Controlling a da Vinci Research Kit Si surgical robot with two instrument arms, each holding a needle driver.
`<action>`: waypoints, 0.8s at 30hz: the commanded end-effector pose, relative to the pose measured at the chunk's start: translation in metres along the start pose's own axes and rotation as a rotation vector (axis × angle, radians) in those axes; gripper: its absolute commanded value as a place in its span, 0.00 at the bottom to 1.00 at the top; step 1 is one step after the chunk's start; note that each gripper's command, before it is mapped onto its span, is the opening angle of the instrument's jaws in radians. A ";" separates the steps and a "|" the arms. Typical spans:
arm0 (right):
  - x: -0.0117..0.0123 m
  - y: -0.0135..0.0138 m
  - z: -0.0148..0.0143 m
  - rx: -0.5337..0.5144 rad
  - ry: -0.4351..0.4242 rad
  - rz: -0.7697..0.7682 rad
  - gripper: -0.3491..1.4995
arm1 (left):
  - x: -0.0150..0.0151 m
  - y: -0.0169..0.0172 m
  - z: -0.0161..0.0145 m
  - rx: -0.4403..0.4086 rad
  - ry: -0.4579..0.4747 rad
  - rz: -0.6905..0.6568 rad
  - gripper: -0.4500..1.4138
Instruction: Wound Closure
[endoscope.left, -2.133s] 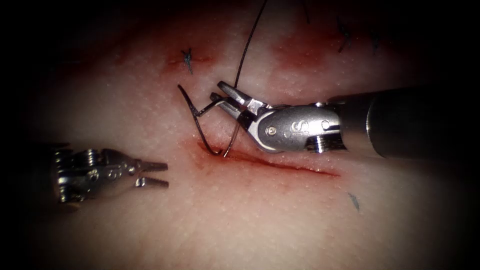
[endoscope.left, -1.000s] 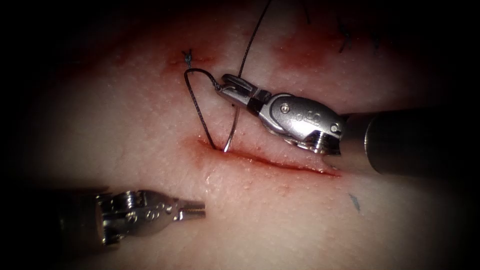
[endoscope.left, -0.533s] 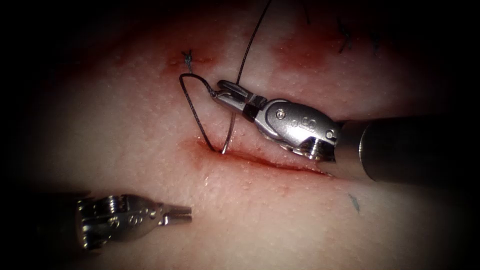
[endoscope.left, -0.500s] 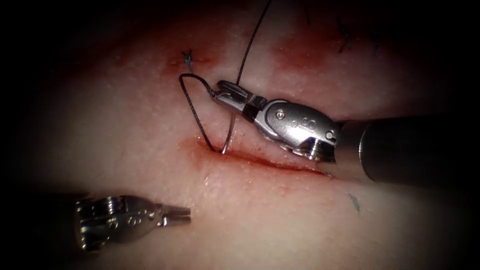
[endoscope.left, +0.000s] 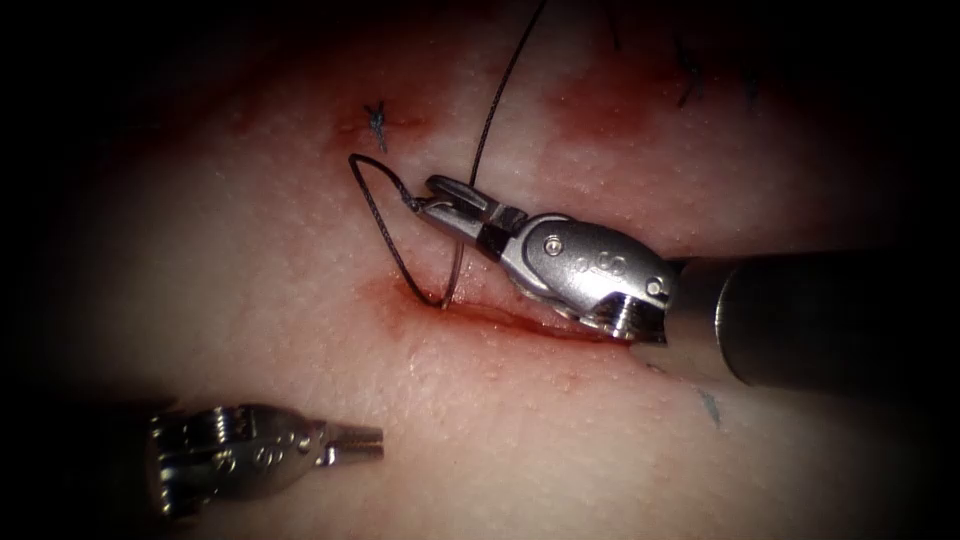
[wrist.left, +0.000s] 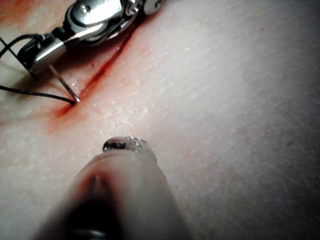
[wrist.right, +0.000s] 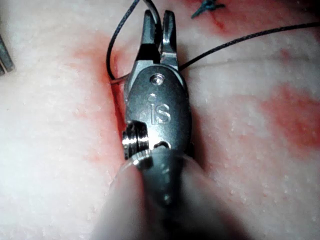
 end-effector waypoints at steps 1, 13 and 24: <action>-0.0004 -0.0008 0.0007 0.005 -0.001 0.003 0.00 | 0.0000 0.0002 0.0009 -0.002 0.000 0.000 0.32; -0.0007 0.0011 0.0009 0.013 -0.009 0.222 0.00 | -0.0009 -0.0006 0.0021 0.006 -0.001 0.015 0.32; -0.0009 0.0022 0.0007 0.009 -0.012 0.275 0.00 | -0.0034 -0.0017 0.0036 0.006 -0.011 0.003 0.32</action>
